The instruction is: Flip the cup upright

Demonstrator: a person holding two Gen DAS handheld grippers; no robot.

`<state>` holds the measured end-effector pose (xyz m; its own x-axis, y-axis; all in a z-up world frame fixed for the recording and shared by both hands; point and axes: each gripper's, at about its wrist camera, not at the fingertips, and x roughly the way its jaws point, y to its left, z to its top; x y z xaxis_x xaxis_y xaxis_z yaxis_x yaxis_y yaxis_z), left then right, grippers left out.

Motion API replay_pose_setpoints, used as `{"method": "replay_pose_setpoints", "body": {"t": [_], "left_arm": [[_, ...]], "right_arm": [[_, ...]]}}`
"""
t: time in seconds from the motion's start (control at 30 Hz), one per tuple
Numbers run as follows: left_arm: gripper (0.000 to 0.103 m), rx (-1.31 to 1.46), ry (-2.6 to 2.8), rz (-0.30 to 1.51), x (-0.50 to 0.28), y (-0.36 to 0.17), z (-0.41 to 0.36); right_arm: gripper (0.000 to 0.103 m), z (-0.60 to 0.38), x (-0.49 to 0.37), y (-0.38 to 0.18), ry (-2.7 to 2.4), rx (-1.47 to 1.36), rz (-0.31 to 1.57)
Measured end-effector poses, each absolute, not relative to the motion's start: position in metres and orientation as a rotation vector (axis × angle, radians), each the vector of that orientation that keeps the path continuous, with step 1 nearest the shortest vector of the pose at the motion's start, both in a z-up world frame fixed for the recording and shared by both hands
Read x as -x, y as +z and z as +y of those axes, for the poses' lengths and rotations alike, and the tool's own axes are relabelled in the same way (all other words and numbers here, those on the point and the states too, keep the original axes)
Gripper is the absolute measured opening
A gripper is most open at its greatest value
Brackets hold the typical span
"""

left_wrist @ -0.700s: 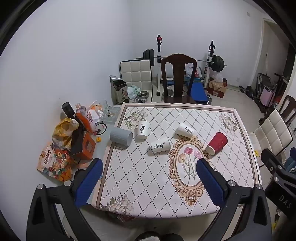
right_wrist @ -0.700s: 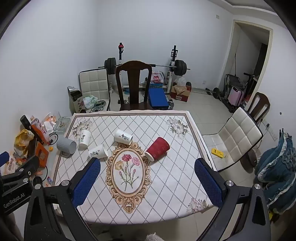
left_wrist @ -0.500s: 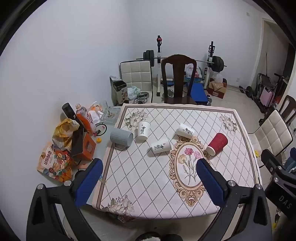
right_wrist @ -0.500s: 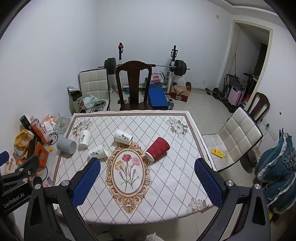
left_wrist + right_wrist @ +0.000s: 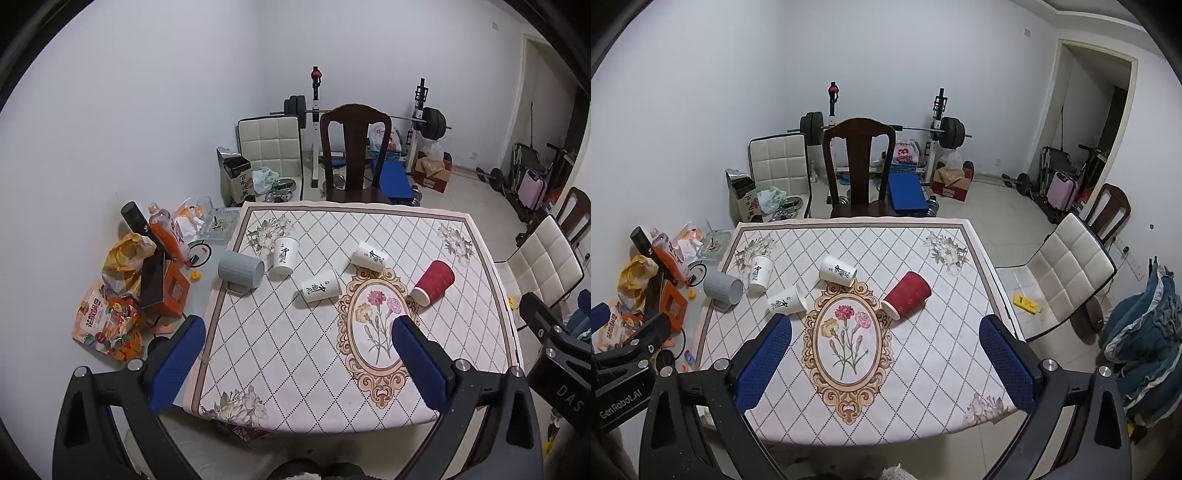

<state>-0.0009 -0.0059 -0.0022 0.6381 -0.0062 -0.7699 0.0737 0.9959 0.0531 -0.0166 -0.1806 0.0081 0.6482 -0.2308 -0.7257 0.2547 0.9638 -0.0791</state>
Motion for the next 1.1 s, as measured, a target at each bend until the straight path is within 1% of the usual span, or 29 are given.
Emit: {"method": "replay_pose_setpoints", "body": {"t": [1.1], "left_arm": [[0.103, -0.075, -0.058, 0.876, -0.0019, -0.0003, -0.0093]], "right_arm": [[0.103, -0.1828, 0.0183, 0.0040, -0.282, -0.023, 0.824]]}}
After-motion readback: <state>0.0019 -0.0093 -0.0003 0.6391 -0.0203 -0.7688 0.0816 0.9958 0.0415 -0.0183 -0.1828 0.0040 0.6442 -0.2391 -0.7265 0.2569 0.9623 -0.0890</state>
